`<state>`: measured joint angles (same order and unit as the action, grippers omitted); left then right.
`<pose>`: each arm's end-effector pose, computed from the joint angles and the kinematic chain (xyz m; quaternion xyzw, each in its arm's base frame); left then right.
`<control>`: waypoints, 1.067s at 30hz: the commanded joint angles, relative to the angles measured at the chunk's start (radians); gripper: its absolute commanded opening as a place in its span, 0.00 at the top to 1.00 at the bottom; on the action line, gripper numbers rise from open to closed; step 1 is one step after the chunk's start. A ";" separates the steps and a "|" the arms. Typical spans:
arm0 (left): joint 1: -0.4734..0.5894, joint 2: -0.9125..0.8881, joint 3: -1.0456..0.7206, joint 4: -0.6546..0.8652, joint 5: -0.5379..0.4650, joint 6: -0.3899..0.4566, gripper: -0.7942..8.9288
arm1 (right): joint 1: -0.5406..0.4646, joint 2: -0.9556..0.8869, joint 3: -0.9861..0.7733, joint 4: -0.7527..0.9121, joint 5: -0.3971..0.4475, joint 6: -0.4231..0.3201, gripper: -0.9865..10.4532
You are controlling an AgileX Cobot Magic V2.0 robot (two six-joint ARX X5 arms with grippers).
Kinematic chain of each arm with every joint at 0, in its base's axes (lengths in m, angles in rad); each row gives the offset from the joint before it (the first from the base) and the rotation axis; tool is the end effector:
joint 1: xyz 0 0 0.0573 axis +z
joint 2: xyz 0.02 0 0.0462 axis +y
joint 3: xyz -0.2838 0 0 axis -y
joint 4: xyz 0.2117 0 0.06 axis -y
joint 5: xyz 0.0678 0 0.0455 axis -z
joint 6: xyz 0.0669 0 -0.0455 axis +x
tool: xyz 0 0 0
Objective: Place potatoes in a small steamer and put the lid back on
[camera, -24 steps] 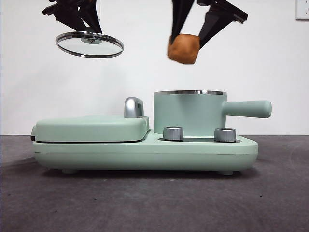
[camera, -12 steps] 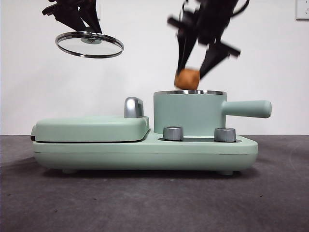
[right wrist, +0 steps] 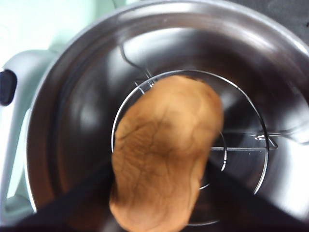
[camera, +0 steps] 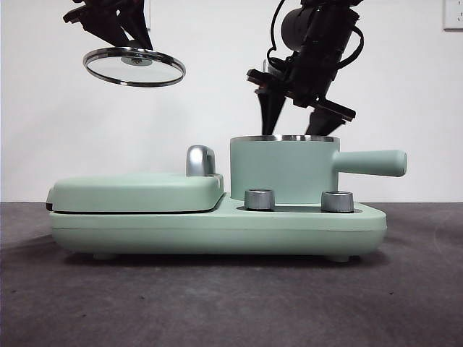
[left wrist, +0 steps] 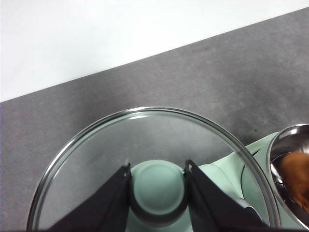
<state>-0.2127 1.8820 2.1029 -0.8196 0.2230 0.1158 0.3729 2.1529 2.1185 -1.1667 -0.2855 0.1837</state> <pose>0.3978 -0.1011 0.4036 0.0525 0.2825 -0.2232 0.9315 0.4004 0.1769 0.2702 0.0470 0.5866 0.2138 0.7797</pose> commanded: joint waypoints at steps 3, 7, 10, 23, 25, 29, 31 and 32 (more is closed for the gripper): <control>-0.004 -0.003 0.035 0.023 0.006 -0.005 0.86 | 0.007 0.014 0.080 -0.031 -0.003 -0.014 0.52; -0.007 -0.003 0.035 0.010 0.006 -0.012 0.86 | 0.004 0.012 0.200 -0.130 -0.002 -0.016 0.52; -0.010 -0.004 0.035 0.000 0.006 -0.011 0.86 | 0.004 0.008 0.306 -0.251 -0.002 -0.021 0.52; -0.019 -0.004 0.035 -0.056 0.006 -0.007 0.86 | 0.112 -0.383 0.032 -0.256 0.187 -0.072 0.52; -0.023 -0.004 0.035 -0.056 0.006 -0.007 0.86 | 0.135 -0.476 -0.080 -0.256 0.203 -0.084 0.52; -0.037 -0.004 0.035 -0.056 0.006 -0.007 0.86 | 0.185 -0.664 -0.315 -0.256 0.261 -0.084 0.52; -0.051 -0.004 0.035 -0.055 0.006 -0.007 0.86 | 0.208 -0.751 -0.422 -0.256 0.259 -0.082 0.52; -0.059 -0.004 0.035 -0.055 0.006 -0.007 0.86 | 0.221 -0.795 -0.476 -0.252 0.258 -0.072 0.52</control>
<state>-0.2615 1.8820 2.1029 -0.8948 0.2226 0.1116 0.5808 1.3746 1.6699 -1.3426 -0.0280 0.1097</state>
